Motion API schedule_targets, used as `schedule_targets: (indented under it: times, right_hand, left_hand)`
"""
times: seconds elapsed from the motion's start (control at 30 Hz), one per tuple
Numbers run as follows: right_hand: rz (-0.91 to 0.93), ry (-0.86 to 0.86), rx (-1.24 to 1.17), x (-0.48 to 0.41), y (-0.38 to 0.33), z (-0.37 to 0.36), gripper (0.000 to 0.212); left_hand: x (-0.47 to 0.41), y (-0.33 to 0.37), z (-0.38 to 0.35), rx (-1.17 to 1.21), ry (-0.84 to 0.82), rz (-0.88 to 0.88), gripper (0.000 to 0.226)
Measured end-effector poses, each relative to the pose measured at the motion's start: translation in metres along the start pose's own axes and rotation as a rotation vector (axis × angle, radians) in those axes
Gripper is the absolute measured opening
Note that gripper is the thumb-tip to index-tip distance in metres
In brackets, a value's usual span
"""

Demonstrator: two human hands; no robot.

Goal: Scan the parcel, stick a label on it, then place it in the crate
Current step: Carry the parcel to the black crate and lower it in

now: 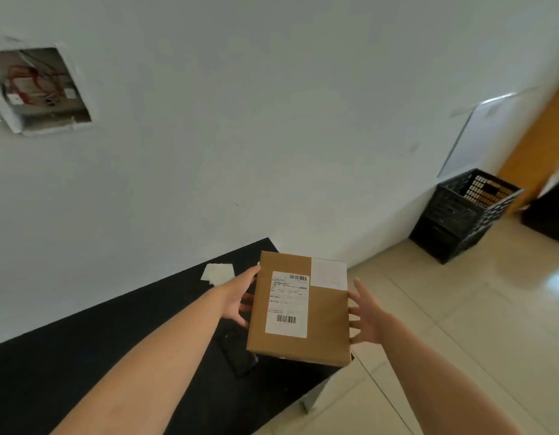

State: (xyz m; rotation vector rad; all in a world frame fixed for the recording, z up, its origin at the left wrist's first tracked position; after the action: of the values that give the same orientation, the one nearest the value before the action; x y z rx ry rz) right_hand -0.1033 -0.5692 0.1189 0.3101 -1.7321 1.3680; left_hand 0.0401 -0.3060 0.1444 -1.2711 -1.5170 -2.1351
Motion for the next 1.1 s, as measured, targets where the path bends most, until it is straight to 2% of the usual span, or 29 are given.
schedule_targets:
  times: [0.17, 0.37, 0.63, 0.83, 1.0, 1.1]
  right_hand:
    - [-0.007, 0.115, -0.163, 0.011, 0.020, 0.137, 0.084]
    - [-0.026, 0.251, -0.329, 0.030, 0.045, 0.262, 0.081]
    - [-0.058, 0.400, -0.505, 0.022, 0.053, 0.388, 0.077]
    - [-0.095, 0.492, -0.587, -0.005, 0.040, 0.456, 0.061]
    - [-0.114, 0.559, -0.627, -0.028, 0.024, 0.514, 0.065]
    - [-0.149, 0.604, -0.673, -0.034, 0.023, 0.543, 0.075]
  left_hand:
    - [-0.015, 0.033, -0.137, -0.129, -0.112, 0.007, 0.071]
    - [-0.030, 0.065, -0.278, -0.284, -0.240, -0.005, 0.072]
    - [-0.077, 0.111, -0.432, -0.449, -0.379, -0.020, 0.069]
    - [-0.122, 0.147, -0.515, -0.521, -0.454, 0.015, 0.067]
    - [-0.157, 0.182, -0.585, -0.556, -0.529, 0.037, 0.064]
    - [-0.168, 0.192, -0.625, -0.602, -0.539, 0.043, 0.064]
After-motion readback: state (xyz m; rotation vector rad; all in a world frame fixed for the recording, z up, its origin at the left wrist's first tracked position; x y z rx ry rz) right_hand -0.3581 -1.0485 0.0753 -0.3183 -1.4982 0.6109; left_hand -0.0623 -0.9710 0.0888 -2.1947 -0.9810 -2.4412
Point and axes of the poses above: each hand's wrist, its own x-axis away from the middle knuckle, its own z-axis out of the back of the hand, y = z × x, the point moved 9 cm from there along -x, towards the middle knuckle, and after that the axes turned 10 degrees about y, right-handed, at the moved point
